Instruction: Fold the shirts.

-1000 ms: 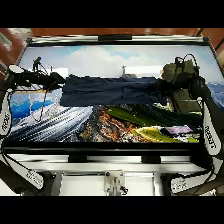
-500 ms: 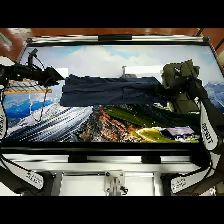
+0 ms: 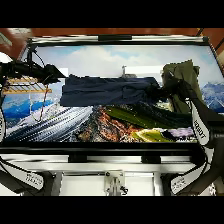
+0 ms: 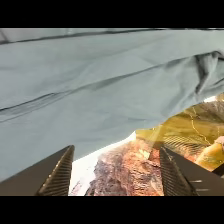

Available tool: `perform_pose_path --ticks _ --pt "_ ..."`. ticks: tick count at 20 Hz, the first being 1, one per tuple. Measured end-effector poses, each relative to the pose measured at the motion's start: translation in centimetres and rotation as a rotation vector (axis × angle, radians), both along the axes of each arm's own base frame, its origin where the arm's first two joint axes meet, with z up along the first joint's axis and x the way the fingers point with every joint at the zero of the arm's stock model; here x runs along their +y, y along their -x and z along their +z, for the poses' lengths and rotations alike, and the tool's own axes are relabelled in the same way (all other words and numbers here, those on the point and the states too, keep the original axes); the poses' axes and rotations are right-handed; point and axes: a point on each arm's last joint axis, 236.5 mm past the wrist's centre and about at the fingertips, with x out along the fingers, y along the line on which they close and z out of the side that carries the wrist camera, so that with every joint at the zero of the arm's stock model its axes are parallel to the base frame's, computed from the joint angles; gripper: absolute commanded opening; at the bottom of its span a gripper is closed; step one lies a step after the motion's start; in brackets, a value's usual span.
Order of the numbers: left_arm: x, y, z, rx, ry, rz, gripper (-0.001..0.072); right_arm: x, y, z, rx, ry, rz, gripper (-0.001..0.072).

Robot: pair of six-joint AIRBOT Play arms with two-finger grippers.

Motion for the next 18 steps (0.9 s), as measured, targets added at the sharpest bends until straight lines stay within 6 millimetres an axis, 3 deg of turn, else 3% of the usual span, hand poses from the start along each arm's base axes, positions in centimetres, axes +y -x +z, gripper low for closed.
perform_pose_path --ticks 2,3,4,6,9,14,18 --pt "-0.6 0.3 0.8 -0.012 -0.003 -0.014 0.0588 0.6 -0.1 2.2 -0.048 0.013 0.046 0.0069" --pt "-0.8 0.6 1.3 -0.016 -0.002 -0.021 0.0471 1.1 -0.5 4.3 -0.099 0.014 0.064 0.0069" --pt "-1.2 1.1 1.8 -0.016 -0.003 -0.032 0.0427 1.5 -0.4 6.1 -0.131 0.017 0.088 0.0069" --pt "-2.3 2.2 2.7 -0.010 -0.001 -0.069 0.0427 2.2 0.2 10.7 -0.209 0.028 0.139 0.0069" --pt "-4.9 3.8 2.7 0.021 0.003 -0.126 0.0427 4.1 2.8 16.7 -0.287 0.047 0.234 0.0069" --pt "-10.8 8.0 -1.0 0.147 0.014 -0.251 0.0427 6.4 8.7 24.3 -0.371 0.087 0.374 0.0069" --pt "-14.9 10.3 -4.8 0.205 0.008 -0.277 0.0427 6.8 13.2 27.8 -0.382 0.096 0.422 0.0069"
